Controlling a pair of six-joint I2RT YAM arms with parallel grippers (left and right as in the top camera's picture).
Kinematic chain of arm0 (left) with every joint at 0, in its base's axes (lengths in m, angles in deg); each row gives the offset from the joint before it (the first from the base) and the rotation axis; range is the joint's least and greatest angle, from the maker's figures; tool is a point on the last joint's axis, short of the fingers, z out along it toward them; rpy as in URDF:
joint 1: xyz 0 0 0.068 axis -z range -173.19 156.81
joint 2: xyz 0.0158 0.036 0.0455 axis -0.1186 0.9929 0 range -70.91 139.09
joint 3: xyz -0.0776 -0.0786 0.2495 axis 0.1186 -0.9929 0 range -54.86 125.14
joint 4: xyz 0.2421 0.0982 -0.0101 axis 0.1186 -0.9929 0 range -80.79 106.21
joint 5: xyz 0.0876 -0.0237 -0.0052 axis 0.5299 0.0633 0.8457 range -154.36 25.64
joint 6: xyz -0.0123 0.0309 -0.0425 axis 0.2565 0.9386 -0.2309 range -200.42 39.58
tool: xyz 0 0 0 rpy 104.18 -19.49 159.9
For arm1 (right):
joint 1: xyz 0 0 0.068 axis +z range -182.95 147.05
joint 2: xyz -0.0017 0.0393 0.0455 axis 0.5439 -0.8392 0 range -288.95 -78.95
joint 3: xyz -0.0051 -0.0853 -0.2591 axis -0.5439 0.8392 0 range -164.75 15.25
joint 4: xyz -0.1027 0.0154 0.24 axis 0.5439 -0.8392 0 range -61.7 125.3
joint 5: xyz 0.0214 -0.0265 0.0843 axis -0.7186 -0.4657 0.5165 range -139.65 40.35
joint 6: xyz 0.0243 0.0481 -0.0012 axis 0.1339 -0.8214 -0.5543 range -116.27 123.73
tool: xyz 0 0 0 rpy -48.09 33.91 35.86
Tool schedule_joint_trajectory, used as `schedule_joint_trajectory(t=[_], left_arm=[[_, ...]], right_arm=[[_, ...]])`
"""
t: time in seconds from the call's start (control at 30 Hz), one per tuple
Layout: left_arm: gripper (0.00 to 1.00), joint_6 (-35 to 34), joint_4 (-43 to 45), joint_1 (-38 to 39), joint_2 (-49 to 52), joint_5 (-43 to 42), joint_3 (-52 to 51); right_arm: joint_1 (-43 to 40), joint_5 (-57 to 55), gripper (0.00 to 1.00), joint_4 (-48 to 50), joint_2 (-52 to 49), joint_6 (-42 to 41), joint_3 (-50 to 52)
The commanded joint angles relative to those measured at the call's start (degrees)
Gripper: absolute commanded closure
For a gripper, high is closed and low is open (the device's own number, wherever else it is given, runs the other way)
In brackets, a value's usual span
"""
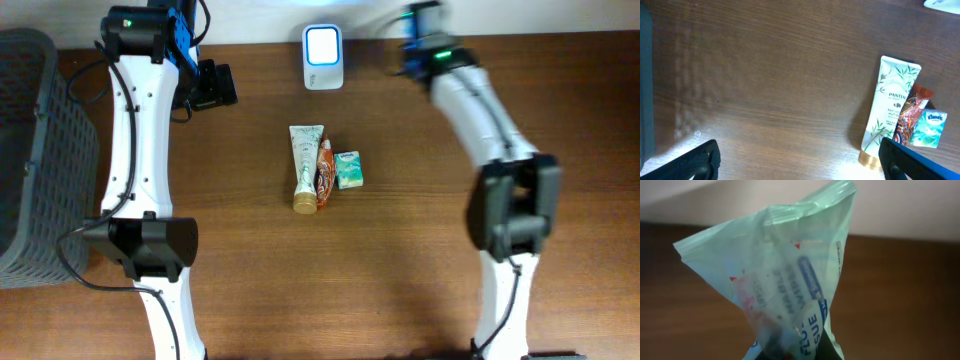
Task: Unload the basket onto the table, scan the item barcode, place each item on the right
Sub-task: 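Carry green pack with right gripper to table's right edge and release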
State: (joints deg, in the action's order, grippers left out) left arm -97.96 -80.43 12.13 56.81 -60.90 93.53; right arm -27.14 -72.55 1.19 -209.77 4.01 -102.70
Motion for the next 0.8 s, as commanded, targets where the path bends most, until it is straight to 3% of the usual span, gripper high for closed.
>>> schedule_joint_trajectory(t=[0.0,0.13,0.4,0.43,0.47,0.5,0.53,0.67,0.77], left_arm=[[0.01,0.1,-0.1,0.0,-0.7,0.4,0.5],[0.01,0.1,-0.1,0.0,-0.7,0.4,0.5],[0.01,0.1,-0.1,0.0,-0.7,0.4,0.5],[0.01,0.1,-0.1,0.0,-0.7,0.4,0.5],[0.01,0.1,-0.1,0.0,-0.7,0.4,0.5],[0.01,0.1,-0.1,0.0,-0.7,0.4,0.5],[0.01,0.1,-0.1,0.0,-0.7,0.4,0.5],[0.01,0.1,-0.1,0.0,-0.7,0.4,0.5],[0.01,0.1,-0.1,0.0,-0.7,0.4,0.5]], right_arm=[[-10.9,-3.9,0.96,-7.0,3.2,-5.6,-0.5],[-21.9,-1.8,0.96,-12.9,2.4,-14.0,-0.5],[-37.5,19.6,0.91,-14.3,-0.4,-14.8,-0.4],[-38.5,22.1,0.77,-14.8,-0.7,-14.8,-0.3],[-38.7,23.4,0.76,-15.1,-0.7,-14.8,-0.3],[-38.7,24.2,0.64,-15.3,-0.7,-14.8,-0.3],[-38.4,25.0,0.41,-15.4,-0.7,-14.8,-0.3],[-37.1,27.0,0.38,-16.2,-0.7,-14.8,-0.3],[-35.3,28.9,0.25,-16.9,-0.7,-14.7,-0.3]])
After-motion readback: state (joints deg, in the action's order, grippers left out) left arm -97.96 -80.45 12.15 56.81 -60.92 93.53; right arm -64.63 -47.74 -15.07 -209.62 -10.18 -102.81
